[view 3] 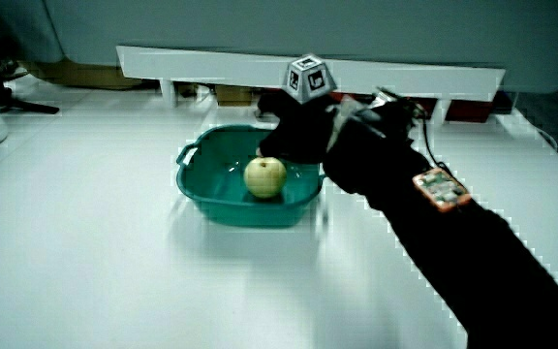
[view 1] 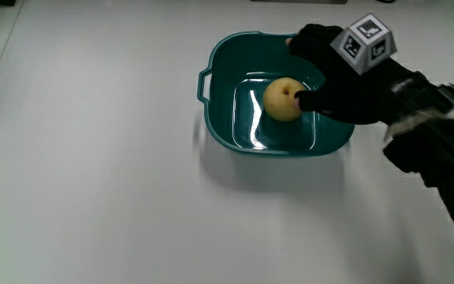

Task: Place pear into plate

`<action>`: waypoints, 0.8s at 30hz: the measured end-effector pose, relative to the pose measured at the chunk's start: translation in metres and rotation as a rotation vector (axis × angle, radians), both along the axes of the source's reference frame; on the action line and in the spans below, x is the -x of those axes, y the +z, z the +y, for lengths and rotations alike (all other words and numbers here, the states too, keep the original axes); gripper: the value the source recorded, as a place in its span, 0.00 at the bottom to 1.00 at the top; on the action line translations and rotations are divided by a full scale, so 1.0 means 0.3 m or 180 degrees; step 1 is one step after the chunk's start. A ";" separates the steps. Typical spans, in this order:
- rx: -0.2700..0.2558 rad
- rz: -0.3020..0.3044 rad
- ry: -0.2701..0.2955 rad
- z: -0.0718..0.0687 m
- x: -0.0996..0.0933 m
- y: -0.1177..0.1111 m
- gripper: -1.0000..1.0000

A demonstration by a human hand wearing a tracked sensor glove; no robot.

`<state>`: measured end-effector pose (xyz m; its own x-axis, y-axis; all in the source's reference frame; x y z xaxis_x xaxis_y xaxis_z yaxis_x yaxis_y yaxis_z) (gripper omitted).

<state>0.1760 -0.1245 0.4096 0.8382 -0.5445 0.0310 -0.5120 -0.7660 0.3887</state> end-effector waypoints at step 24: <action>0.0131 -0.0503 0.0102 0.278 -0.263 -0.132 0.00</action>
